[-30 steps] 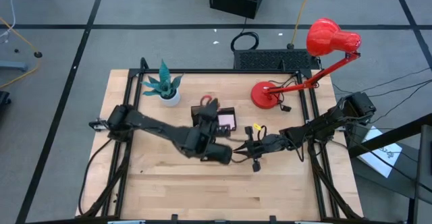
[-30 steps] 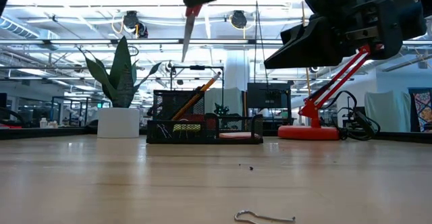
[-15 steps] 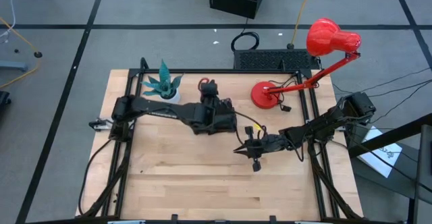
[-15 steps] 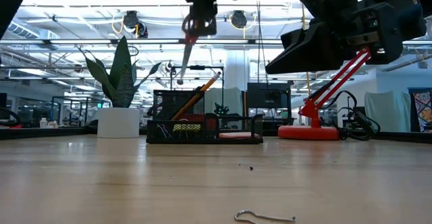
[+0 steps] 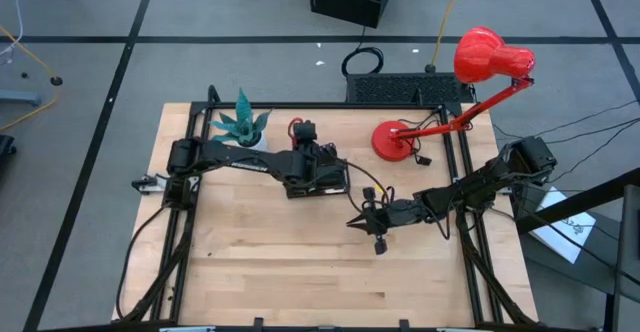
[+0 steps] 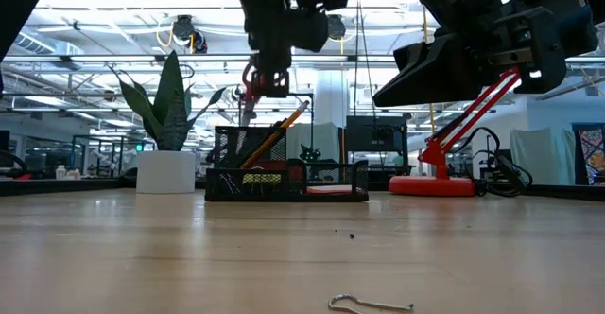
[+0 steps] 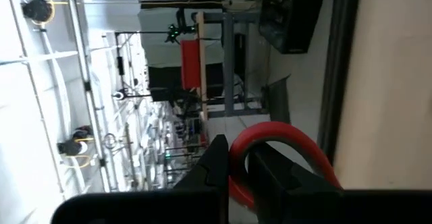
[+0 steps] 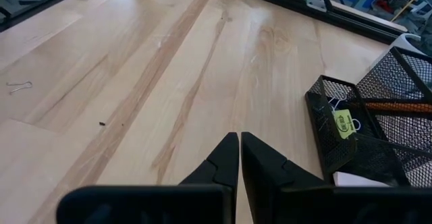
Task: Pick and place office supplies into organizer
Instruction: Put the red scissor into the black desk organizer
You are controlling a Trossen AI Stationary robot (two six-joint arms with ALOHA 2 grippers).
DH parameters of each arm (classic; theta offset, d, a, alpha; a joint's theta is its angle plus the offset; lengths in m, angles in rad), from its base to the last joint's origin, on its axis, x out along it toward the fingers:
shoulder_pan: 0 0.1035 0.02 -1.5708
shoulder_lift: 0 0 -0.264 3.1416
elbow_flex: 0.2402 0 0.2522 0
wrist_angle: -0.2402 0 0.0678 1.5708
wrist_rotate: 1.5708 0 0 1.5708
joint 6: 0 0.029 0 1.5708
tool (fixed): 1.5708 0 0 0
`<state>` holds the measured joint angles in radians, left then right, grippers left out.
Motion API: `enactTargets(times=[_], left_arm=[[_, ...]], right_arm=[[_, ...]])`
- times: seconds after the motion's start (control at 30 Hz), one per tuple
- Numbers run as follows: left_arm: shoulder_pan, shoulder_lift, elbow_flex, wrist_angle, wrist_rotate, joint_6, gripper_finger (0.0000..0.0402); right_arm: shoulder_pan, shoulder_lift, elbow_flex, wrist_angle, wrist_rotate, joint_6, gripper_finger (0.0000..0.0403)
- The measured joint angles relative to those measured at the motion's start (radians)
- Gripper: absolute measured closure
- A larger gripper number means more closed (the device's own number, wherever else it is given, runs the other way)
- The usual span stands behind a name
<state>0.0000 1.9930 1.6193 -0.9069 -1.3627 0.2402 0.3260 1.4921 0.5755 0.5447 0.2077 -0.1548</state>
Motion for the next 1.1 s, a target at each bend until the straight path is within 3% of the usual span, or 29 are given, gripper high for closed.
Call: enactTargets(times=[0.3,0.5,0.7,0.83,1.1], left_arm=[[0.000,-0.003,-0.145,0.215,0.032,-0.005,0.0371],[-0.006,-0.005,-0.182,0.263,0.023,0.006,0.0371],[-0.032,0.000,-0.187,0.343,0.029,0.262,0.0371],[-0.058,0.001,-0.187,0.426,0.091,0.424,0.0371],[-0.071,0.003,-0.188,0.438,0.145,0.339,0.0371]], right_arm=[[-0.012,0.000,0.000,-0.001,0.000,-0.004,0.0389],[-0.019,0.000,0.000,-0.004,0.000,0.004,0.0389],[-0.019,0.000,0.000,-0.003,0.000,-0.001,0.0389],[-0.019,0.000,0.000,-0.003,0.000,-0.003,0.0389],[-0.019,0.000,0.000,-0.004,0.000,-0.002,0.0389]])
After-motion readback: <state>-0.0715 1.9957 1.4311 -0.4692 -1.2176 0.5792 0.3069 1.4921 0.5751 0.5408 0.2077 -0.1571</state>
